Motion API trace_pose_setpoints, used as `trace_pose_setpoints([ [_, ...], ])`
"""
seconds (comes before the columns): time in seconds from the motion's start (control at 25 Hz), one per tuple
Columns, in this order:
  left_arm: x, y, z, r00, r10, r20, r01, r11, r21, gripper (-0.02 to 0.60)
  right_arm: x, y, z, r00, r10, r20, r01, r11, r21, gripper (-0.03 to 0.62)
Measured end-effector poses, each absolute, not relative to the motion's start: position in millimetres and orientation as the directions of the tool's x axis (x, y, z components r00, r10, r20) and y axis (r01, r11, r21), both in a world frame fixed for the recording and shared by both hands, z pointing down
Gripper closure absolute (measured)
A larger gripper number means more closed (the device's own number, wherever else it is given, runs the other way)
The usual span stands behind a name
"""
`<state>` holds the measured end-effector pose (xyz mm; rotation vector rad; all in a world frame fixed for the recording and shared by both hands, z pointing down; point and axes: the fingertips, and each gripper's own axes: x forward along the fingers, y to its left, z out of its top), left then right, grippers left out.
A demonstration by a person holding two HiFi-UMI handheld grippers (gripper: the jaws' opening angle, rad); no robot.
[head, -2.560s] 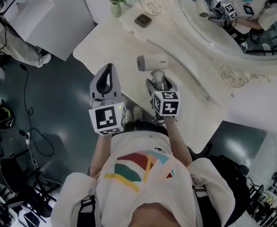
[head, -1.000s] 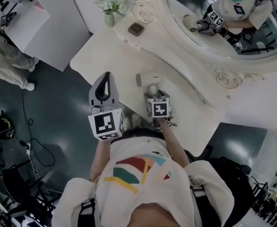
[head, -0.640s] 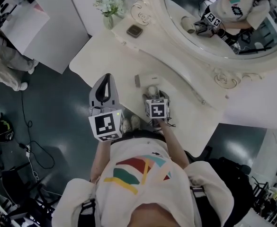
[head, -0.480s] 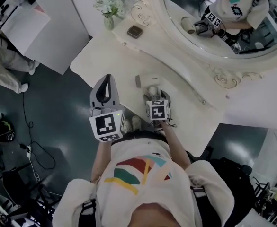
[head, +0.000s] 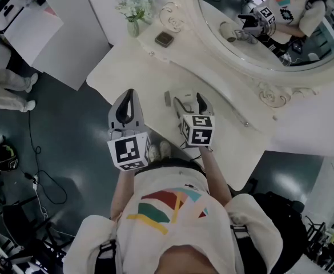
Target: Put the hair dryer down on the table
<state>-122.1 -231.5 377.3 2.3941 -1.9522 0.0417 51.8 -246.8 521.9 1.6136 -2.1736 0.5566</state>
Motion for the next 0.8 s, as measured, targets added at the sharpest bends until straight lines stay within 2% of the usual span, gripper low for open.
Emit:
trace_pose_setpoints([
  [0.12, -120, -230, 373, 0.207, -0.977, 0.045, -0.978, -0.206, 0.022, 0.577, 52, -261, 455, -0.275, -0.899, 0.341, -0.961, 0.256, -0.100, 0.262],
  [0.16, -119, -230, 371, 0.209, -0.977, 0.041, -0.978, -0.208, 0.021, 0.577, 53, -263, 433, -0.265, -0.923, 0.278, -0.964, 0.245, -0.102, 0.316],
  [0.2, -119, -230, 368, 0.211, -0.977, 0.036, -0.977, -0.210, 0.021, 0.577, 56, -262, 414, -0.251, -0.942, 0.223, -0.967, 0.233, -0.103, 0.446],
  [0.24, -118, -230, 366, 0.212, -0.977, 0.031, -0.977, -0.212, 0.021, 0.577, 57, -261, 398, -0.243, -0.954, 0.178, -0.968, 0.227, -0.105, 0.480],
  [0.32, -118, -230, 360, 0.213, -0.977, 0.017, -0.977, -0.213, 0.022, 0.577, 57, -256, 375, -0.245, -0.963, 0.115, -0.966, 0.233, -0.113, 0.494],
  [0.44, -117, -229, 354, 0.214, -0.977, -0.003, -0.977, -0.214, 0.019, 0.577, 57, -246, 352, -0.251, -0.967, 0.042, -0.965, 0.246, -0.095, 0.572],
  [0.56, -116, -228, 348, 0.217, -0.976, -0.018, -0.976, -0.217, 0.017, 0.577, 54, -235, 334, -0.255, -0.966, -0.027, -0.966, 0.256, -0.033, 0.594],
  [0.8, -109, -225, 342, 0.237, -0.971, -0.034, -0.971, -0.238, 0.015, 0.577, 48, -216, 318, -0.278, -0.952, -0.129, -0.960, 0.278, 0.019, 0.594],
])
